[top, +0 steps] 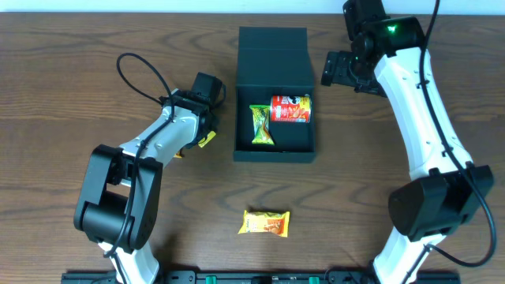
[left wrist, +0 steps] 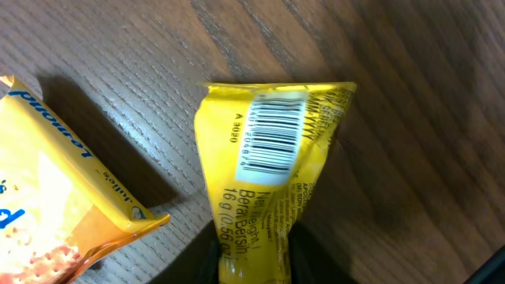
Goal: Pack container
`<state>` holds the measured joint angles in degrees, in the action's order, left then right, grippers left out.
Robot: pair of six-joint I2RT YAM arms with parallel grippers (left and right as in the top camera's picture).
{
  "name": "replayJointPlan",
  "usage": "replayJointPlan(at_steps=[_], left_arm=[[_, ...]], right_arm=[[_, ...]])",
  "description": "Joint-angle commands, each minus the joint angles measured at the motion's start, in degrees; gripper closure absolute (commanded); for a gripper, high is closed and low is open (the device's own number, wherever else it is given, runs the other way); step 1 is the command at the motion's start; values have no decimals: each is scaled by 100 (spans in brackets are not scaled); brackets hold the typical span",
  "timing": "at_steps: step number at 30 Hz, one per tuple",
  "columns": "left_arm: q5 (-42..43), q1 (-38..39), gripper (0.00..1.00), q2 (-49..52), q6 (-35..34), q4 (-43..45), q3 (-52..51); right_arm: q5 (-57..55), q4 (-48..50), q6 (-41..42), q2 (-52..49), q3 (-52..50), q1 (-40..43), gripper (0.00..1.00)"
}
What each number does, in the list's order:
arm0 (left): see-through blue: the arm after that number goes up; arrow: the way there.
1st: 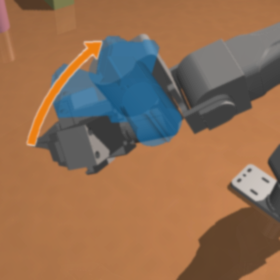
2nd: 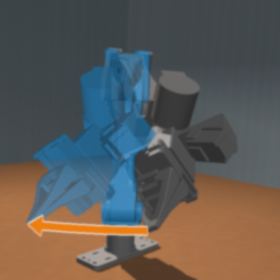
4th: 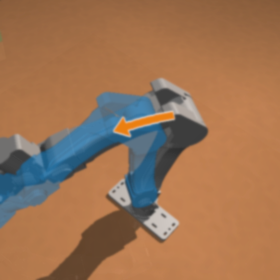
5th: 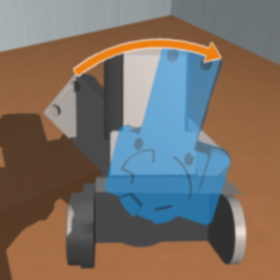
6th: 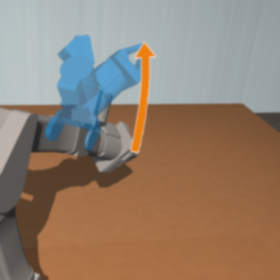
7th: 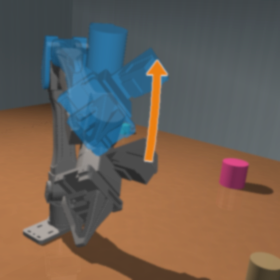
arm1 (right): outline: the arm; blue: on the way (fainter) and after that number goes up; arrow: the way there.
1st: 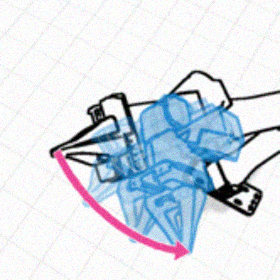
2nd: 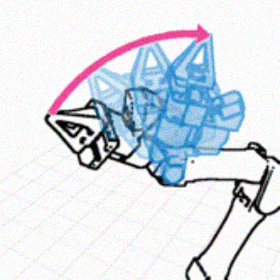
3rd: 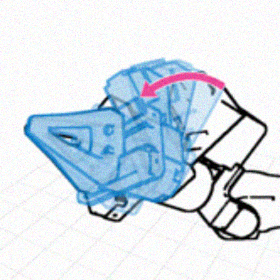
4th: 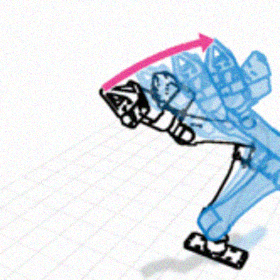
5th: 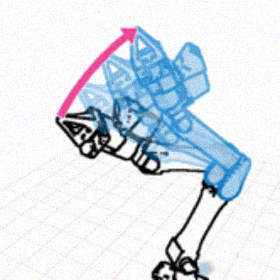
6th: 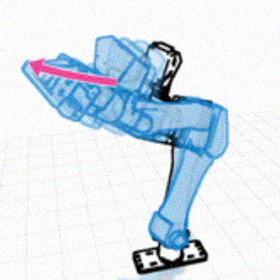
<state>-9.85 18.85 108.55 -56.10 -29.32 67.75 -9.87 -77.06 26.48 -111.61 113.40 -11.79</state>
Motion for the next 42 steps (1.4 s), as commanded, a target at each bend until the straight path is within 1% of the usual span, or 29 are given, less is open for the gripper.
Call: replayJointPlan(at_steps=[1,5,9,11,13,25,29,31,36,42], left_arm=[[-105,-31,76,48,428,0,-39],[-103,-31,78,-63,940,-2,22],[-105,-13,84,-212,1650,-79,197],[-107,-7,85,-323,1978,-168,284],[-109,-9,85,-420,2144,-236,339],[-105,109,85,-1235,2649,-223,363],[-136,444,85,-1460,2935,-181,396],[-254,599,85,-1471,2949,-197,446],[-433,1115,86,-1471,3261,-118,529],[-422,1410,85,-1451,3519,-37,529]], right_arm=[[-20,-4,-85,-4,-28,9,1],[-20,31,-85,-4,-28,9,1],[-20,101,-85,-4,-28,9,1],[-20,153,-85,-7,-28,9,1],[-20,188,-85,-4,-28,9,1],[-20,348,-85,-4,-28,9,1],[-20,428,-85,-7,-28,9,1],[-20,435,-85,-4,-28,9,1],[-20,437,-87,-4,-28,9,1],[-20,435,-87,-4,-28,9,1]])
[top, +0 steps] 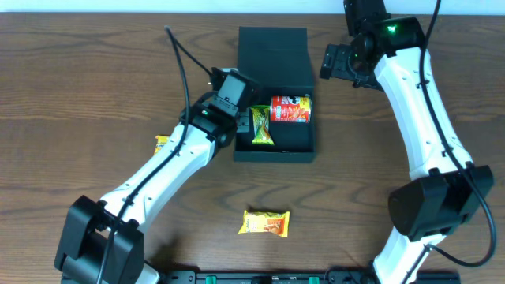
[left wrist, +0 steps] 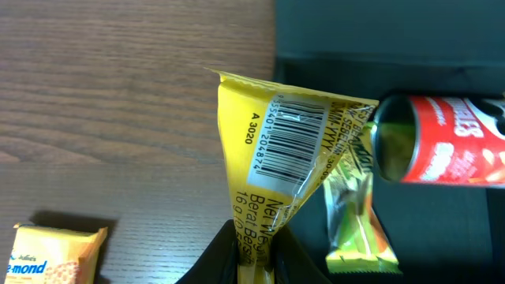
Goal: Pack container
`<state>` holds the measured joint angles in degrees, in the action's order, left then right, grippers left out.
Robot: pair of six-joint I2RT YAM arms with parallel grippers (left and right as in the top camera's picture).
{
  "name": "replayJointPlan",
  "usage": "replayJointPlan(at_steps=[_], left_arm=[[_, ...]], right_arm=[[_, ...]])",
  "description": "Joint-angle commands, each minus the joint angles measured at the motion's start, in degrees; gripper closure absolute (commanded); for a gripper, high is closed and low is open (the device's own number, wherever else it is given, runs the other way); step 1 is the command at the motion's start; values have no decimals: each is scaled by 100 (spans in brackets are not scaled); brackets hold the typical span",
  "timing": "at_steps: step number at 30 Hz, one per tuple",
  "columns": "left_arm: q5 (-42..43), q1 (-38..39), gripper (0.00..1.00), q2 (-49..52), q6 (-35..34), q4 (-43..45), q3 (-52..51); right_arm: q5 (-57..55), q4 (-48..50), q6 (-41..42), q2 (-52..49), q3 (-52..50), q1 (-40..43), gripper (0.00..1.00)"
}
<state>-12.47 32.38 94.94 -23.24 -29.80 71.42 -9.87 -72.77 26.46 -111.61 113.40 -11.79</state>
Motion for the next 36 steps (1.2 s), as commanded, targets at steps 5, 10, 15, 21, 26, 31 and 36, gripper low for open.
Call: replayJointPlan(at_steps=[5,10,15,21,26,31,36], left_arm=[[-103,173,85,-33,249,90,162],[-101,232,85,125,247,518,162],[-52,236,85,328,247,682,162],[70,258,84,734,245,868,162],[201,260,84,1040,245,994,162],[201,258,84,1176,245,994,162],[205,258,84,1182,166,994,162]], right_arm=[[-20,-11,-90,-7,-28,9,1],[-20,-76,-192,-4,-28,9,1],[-20,-179,-192,-4,-28,9,1],[-20,-179,-192,-4,-28,9,1],[-20,-212,-192,-7,-28,9,1],[-20,-225,-190,-7,-28,9,1],[-20,-181,-190,-7,-28,9,1]])
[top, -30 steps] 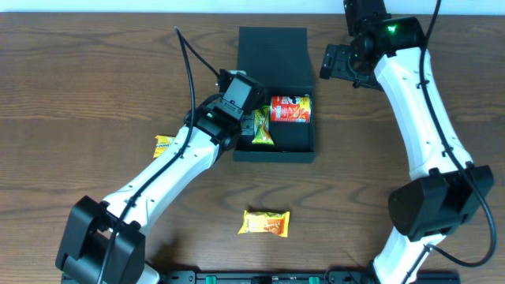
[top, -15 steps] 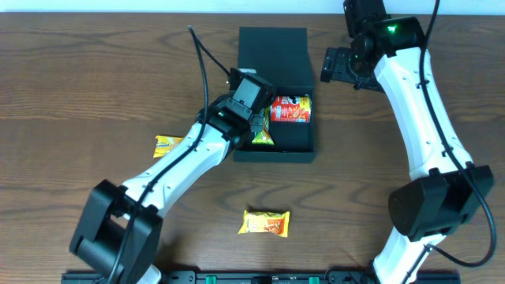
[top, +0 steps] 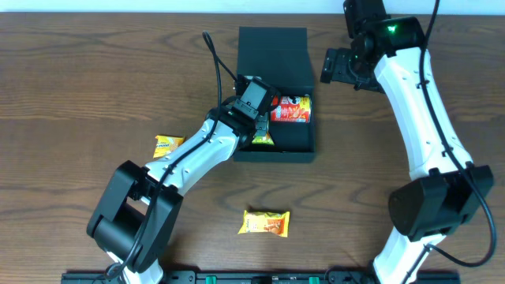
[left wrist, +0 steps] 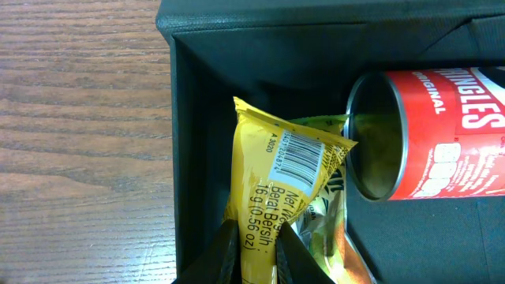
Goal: Pack container
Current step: 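Lower the yellow packet into the box beside the can and release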
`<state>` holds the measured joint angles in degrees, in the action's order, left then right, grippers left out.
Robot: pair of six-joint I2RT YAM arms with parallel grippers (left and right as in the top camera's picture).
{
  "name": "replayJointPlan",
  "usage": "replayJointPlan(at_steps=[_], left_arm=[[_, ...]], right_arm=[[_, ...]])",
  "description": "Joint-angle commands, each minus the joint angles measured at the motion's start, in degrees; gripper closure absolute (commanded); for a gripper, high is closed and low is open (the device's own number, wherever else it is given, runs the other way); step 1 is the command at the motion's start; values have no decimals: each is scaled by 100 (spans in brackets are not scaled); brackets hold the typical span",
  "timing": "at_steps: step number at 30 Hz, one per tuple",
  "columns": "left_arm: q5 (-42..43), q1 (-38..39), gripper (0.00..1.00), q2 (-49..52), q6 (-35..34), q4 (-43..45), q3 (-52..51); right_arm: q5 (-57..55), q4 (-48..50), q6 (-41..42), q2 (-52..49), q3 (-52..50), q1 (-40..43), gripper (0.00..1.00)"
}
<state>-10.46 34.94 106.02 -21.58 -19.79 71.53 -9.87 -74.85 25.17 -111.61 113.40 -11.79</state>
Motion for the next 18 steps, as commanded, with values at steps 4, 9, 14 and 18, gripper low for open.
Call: replayJointPlan(at_steps=[4,9,14,18], left_arm=[[203,4,84,74,-205,103,151],[278,13,84,74,-505,229,151],[33,13,84,74,-527,245,151],[-243,13,82,74,-525,258,151]], right_arm=[[-20,35,-59,-7,-28,9,1],[-20,35,-59,-7,-28,9,1],[-17,31,-59,-7,-28,9,1],[-17,26,-59,-4,-28,9,1]])
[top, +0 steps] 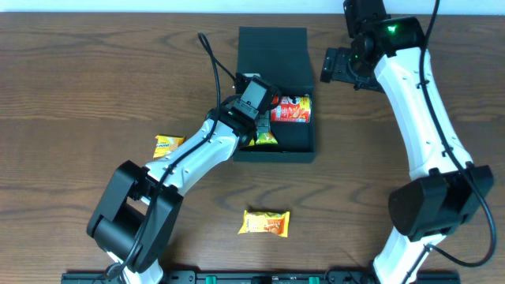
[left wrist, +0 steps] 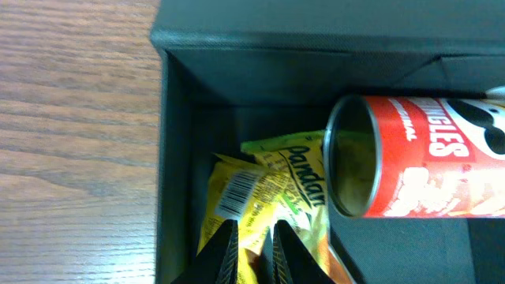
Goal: Pack container
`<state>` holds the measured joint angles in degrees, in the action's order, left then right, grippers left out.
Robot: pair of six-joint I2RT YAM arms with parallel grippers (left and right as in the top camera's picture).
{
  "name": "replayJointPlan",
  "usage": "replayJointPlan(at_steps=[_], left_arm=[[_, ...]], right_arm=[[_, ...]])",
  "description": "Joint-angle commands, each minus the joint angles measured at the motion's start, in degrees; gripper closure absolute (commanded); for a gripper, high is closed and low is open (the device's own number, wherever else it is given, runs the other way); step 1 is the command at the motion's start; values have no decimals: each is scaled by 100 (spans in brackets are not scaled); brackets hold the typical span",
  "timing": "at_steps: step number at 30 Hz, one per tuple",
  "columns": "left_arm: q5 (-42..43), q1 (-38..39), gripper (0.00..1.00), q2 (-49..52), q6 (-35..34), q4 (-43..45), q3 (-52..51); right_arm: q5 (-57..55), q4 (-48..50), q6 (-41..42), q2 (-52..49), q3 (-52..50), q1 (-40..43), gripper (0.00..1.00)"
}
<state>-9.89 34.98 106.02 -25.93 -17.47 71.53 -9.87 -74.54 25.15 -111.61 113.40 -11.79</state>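
A black box [top: 276, 151] lies open, its lid [top: 272, 47] folded back. It holds a red Pringles can [top: 290, 109] on its side, also seen as the can [left wrist: 426, 170] in the left wrist view, and a green Pandan packet [left wrist: 296, 177]. My left gripper [left wrist: 254, 229] reaches into the box's left side [left wrist: 177, 158]. It is shut on a yellow barcode packet [left wrist: 237, 197], which lies crumpled low against the green one. My right gripper [top: 330, 68] hangs open over the table beside the lid, holding nothing.
A small yellow Lemond packet [top: 166, 145] lies on the wooden table left of the box. An orange-yellow snack bar [top: 265, 223] lies in front, near the table's front edge. My left arm stretches diagonally from the front left to the box.
The yellow packet stood upright inside the box's left side. Now it sits lower, crumpled against the green packet, my left fingers still around it. The right arm has not moved.
My left gripper first held the yellow packet on the table left of the box, beside the Lemond packet. Then it held it at the box's left edge, then inside beside the can. Now the packet rests low in the box.
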Motion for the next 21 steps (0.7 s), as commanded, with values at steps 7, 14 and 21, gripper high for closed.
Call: replayJointPlan(at_steps=[7,14,21], left_arm=[[-509,-13,80,-479,339,-450,807],[-975,-17,22,-1228,1580,-2855,1569],[-671,-17,5,-1580,2485,-4865,1569]], right_arm=[[-20,-4,-59,-4,-28,9,1],[-17,-4,-59,-7,-28,9,1],[260,-223,-584,-4,-28,-15,1]])
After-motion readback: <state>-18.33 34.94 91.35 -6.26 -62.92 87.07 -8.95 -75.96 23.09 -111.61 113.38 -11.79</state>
